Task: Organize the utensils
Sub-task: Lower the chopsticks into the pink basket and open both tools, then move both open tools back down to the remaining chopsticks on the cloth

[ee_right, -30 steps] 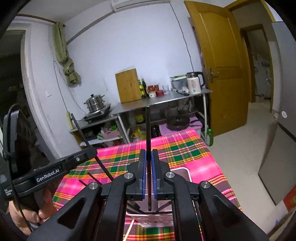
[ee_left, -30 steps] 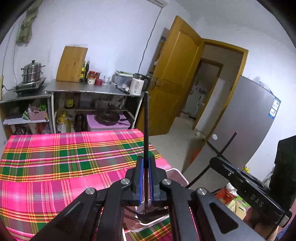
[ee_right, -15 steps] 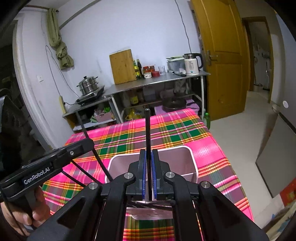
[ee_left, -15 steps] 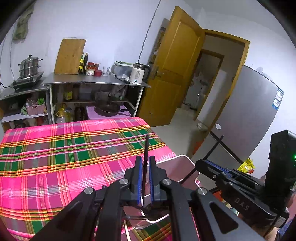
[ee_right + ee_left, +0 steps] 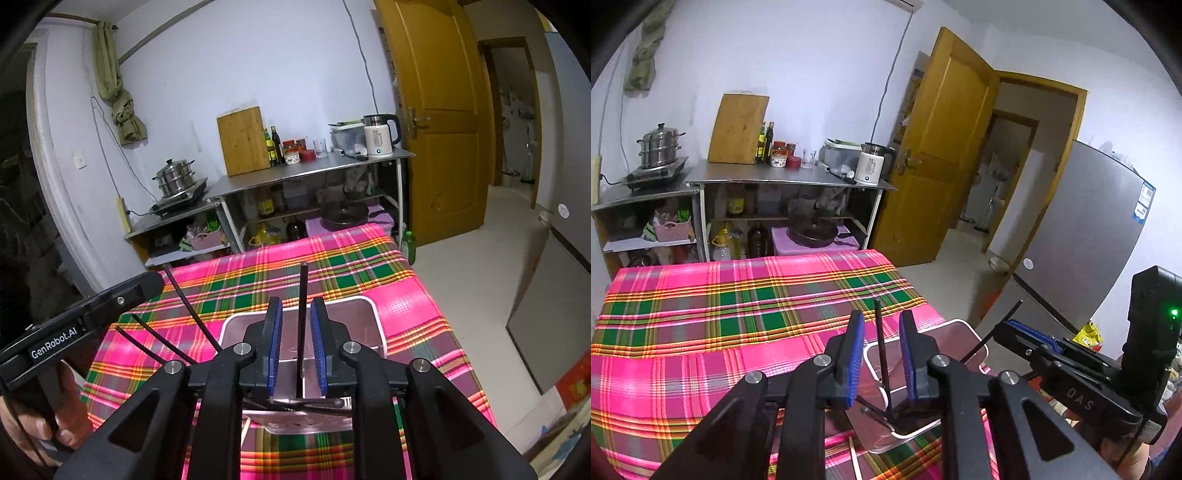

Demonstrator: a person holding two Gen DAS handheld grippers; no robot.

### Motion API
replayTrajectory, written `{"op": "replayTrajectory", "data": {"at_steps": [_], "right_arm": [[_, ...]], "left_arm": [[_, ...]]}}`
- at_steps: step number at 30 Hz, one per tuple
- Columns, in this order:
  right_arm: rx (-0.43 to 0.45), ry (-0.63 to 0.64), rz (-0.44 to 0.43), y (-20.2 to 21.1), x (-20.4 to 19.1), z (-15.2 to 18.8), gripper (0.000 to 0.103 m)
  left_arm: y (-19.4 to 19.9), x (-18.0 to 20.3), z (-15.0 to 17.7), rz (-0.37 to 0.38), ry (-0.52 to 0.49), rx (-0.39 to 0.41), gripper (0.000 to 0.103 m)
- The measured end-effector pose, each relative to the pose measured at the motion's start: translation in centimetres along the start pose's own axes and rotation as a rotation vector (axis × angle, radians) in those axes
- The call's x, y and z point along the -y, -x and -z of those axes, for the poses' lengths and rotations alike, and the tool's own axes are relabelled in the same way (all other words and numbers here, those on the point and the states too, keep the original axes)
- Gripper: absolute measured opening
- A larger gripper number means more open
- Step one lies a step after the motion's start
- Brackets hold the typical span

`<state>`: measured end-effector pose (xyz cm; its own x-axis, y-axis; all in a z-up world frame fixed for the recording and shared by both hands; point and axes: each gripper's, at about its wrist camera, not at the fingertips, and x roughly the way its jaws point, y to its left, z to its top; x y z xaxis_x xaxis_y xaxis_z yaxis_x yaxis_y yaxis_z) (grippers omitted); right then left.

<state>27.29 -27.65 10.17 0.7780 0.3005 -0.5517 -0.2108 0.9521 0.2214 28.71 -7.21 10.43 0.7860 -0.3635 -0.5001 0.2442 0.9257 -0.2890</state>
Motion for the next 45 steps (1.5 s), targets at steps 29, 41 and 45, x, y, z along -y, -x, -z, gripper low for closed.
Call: {"op": "replayTrajectory", "data": {"at_steps": [29,41,45], "right_arm": [[0.047,0.057,-0.042,7.9,-3.1,4.0,0.022],[-0.056,0.053,-0.087,7.7,-3.9,9.0,0.022],[-0.084,0.053,-0.096,7.3,-4.0,10.2,0.022]], "left_arm": [[10.0,-0.8,5.4,-0.052,0.004,0.04,0.019],[10.6,-3.0,10.9,-0.09,0.045,-0.038,0.019],[9.9,-3.8,12.6,-0.104,0.068,-0.079,0.019]]}}
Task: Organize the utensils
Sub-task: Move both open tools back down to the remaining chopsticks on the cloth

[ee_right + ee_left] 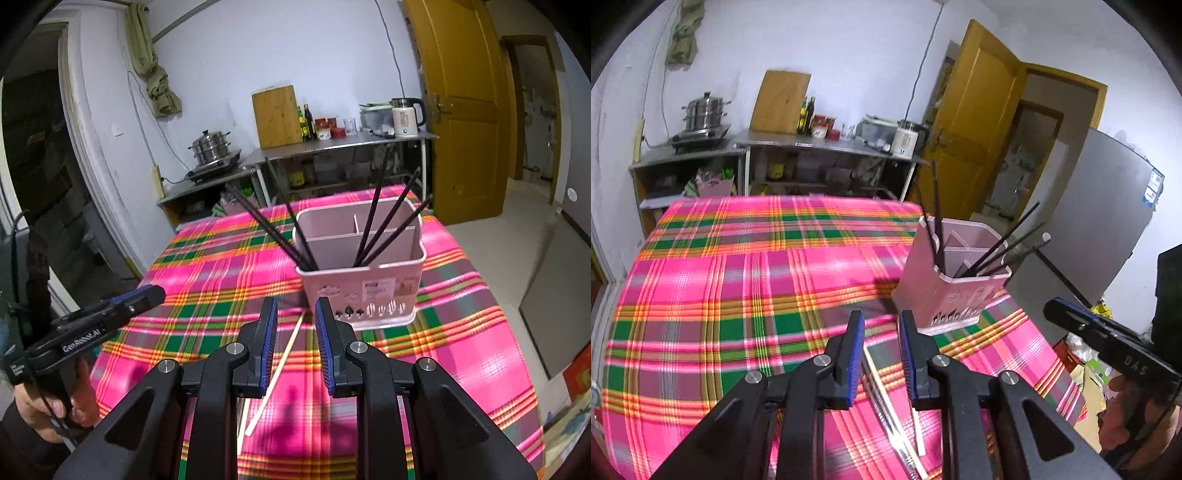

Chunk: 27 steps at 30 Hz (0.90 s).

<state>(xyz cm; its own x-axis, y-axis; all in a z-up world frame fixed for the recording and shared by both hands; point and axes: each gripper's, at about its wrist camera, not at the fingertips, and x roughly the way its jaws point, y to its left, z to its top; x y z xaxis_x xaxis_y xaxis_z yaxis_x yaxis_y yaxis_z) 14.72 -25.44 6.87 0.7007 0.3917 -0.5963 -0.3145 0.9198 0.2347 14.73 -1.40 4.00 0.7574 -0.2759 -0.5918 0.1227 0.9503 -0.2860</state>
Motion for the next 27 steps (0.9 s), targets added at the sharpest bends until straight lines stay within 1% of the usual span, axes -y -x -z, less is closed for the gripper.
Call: {"op": "replayTrajectory", "data": {"at_steps": [6,14,19,27], "right_arm": [[-0.034,0.01,-0.013,-1.2,-0.4,0.7,0.022],[-0.094,0.019,-0.03,-3.5,-0.6,2.1,0.022],[-0.137,0.017,-0.043,-5.1,-0.7,3.1,0.022],[-0.172,0.022,-0.055,-6.7,-0.6,3.7,0.022]], "left_arm": [[-2.1,-1.0,1.9,-0.012,0.032,-0.061,0.019],[-6.4,-2.0,5.1,-0.032,0.071,-0.169,0.019],[-8.7,-2.2,6.4,-0.036,0.09,-0.221,0.019],[-11.0,-2.5,7.3,-0.061,0.1,-0.247,0.019]]}}
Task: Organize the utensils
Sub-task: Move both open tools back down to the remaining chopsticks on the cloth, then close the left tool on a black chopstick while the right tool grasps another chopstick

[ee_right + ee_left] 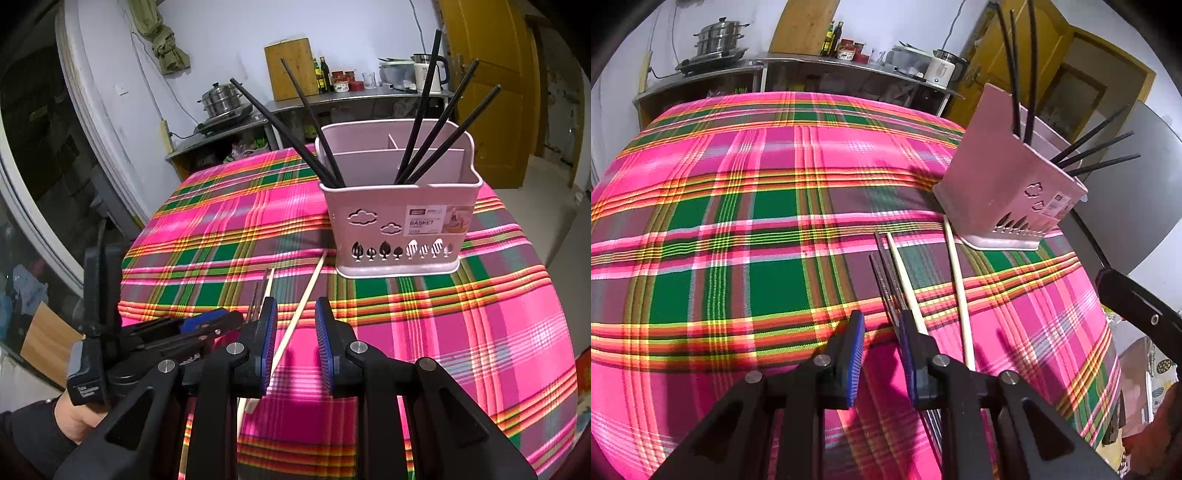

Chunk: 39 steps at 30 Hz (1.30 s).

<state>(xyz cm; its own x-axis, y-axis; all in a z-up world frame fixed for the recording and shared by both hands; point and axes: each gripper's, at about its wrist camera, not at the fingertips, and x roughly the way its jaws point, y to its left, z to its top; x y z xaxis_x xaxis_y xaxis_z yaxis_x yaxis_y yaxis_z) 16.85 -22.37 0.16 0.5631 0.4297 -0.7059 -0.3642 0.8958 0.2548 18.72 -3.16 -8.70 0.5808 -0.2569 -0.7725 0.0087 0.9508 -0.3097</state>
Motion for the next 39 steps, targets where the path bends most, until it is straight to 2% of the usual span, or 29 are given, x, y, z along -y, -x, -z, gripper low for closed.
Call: {"op": "replayTrajectory", "data": {"at_steps": [6,11,14,21,31,39], "right_arm": [[-0.014,-0.003,-0.003,-0.7,0.1,0.3,0.022],[-0.02,-0.006,-0.005,-1.2,0.2,0.3,0.022],[-0.021,-0.008,-0.007,-1.3,0.2,0.3,0.022],[-0.028,-0.008,-0.017,-1.9,-0.1,0.6,0.022],[-0.113,0.064,-0.086,-7.5,-3.3,0.8,0.022],[-0.179,0.08,-0.103,-11.5,-4.6,0.7,0.022]], "left_arm": [[-0.6,0.6,0.0,-0.03,-0.023,0.015,0.019],[-0.8,1.5,0.0,-0.083,-0.067,0.024,0.019],[-0.9,1.9,0.2,-0.127,-0.105,0.029,0.014],[-0.2,0.1,0.2,-0.122,-0.102,0.016,0.005],[2.0,-5.6,0.1,-0.157,0.004,0.035,0.005],[2.8,-7.9,0.2,-0.15,0.069,0.052,0.006]]}}
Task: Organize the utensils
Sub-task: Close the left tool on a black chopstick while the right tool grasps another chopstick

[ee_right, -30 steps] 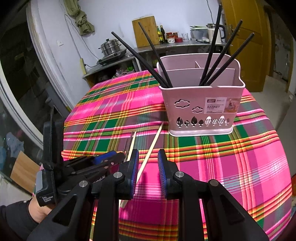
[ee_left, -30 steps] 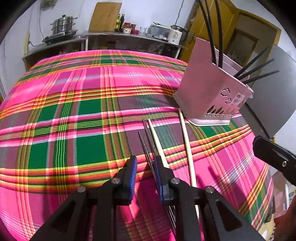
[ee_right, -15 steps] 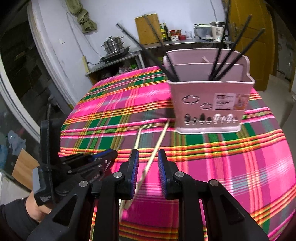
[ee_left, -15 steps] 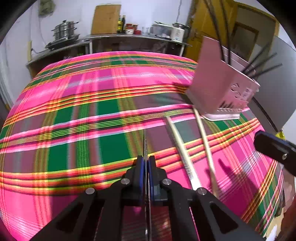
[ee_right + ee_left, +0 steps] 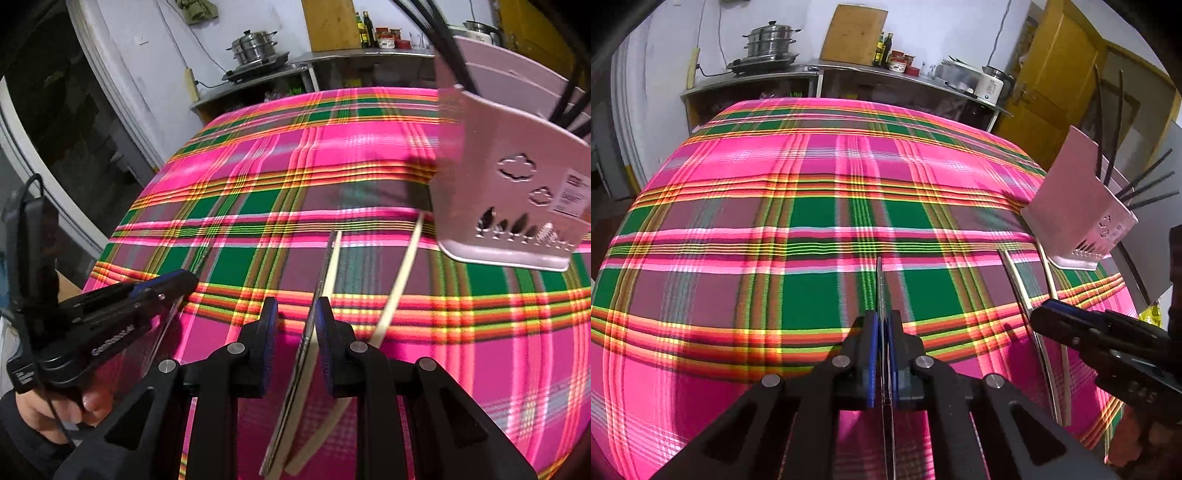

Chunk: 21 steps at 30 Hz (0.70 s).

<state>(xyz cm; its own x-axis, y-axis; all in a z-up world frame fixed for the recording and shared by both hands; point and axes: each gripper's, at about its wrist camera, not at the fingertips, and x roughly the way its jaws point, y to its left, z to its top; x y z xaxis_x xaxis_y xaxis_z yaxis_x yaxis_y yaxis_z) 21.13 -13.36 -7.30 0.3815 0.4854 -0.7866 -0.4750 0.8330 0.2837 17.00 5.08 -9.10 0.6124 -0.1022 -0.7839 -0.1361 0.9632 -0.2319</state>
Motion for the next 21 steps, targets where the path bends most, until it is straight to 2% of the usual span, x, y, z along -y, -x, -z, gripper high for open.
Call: {"op": "replayTrajectory", "data": {"at_steps": [17,21], "right_arm": [[-0.033,0.018,0.033,-1.6,-0.6,-1.0,0.022],[-0.043,0.002,0.035,-2.0,-0.2,-0.9,0.022]], "left_arm": [[0.0,-0.4,0.0,0.036,0.027,-0.005,0.006],[-0.2,-0.2,-0.3,0.041,0.016,-0.01,0.009]]}}
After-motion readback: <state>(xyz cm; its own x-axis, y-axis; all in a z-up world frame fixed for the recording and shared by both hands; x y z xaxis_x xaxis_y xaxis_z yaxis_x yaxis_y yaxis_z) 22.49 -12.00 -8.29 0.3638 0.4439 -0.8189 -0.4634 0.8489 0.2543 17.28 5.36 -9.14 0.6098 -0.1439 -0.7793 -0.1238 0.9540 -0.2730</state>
